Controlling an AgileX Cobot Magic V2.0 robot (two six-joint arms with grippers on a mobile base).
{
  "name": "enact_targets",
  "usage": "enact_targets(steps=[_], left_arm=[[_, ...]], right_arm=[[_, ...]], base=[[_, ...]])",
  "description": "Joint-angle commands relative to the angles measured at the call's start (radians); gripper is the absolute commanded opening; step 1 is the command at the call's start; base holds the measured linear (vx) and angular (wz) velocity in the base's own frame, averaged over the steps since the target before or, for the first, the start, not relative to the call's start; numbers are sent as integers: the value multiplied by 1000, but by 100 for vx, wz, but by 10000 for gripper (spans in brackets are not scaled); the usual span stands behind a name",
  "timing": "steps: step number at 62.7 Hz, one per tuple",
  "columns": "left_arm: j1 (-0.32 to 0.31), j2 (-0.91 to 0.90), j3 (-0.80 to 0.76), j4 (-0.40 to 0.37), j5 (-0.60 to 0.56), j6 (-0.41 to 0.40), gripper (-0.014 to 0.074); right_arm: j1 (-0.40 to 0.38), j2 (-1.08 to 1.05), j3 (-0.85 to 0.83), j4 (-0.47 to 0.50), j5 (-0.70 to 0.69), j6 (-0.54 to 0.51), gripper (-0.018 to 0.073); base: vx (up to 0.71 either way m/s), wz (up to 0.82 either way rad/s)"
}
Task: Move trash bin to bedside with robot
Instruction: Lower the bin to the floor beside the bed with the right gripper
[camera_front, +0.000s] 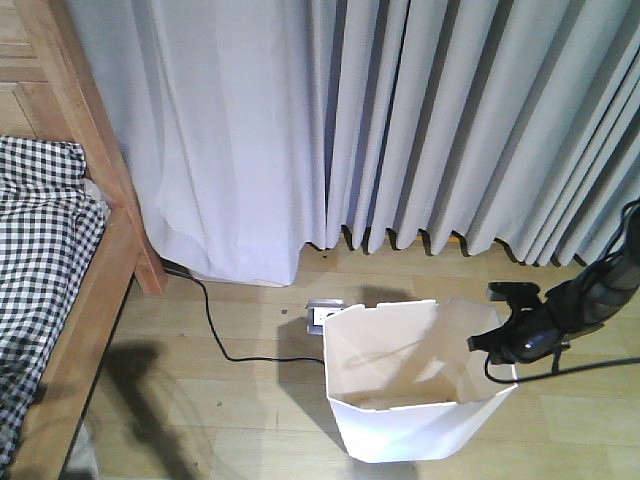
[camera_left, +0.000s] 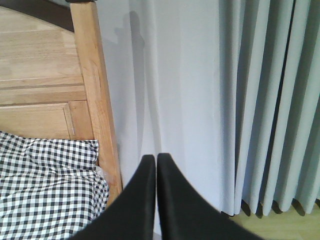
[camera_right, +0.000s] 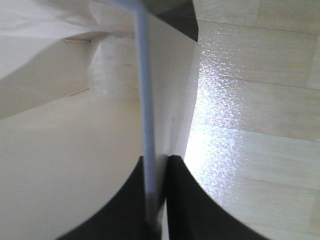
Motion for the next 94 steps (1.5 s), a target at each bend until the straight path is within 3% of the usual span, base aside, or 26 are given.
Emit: enact_targets(steps=[1,19,27,49,74,94], left_arm=[[3,-6,-24,-5,-71,-4,-6],[3,-6,-24,-5,-71,-4,-6],[3,-6,-24,-5,-71,-4,-6],[3,-6,-24,-5,-71,-4,-6],[3,-6,-24,-5,-71,-4,-6],[3,-6,-24,-5,-71,-4,-6]], right_arm=[[-3,-10,-85,-33,161,57,-1],[-3,174,-318,-217,301,263,3],[-3,230,-394,-240,320,347,23],[-2,297,-452,-254,330,350,141],[-3,297,-452,-263,323,350,460],[-3,287,-456,-273,340,331,476]], base=[[0,0],[0,0],[0,0],[0,0],[0,0],[0,0]])
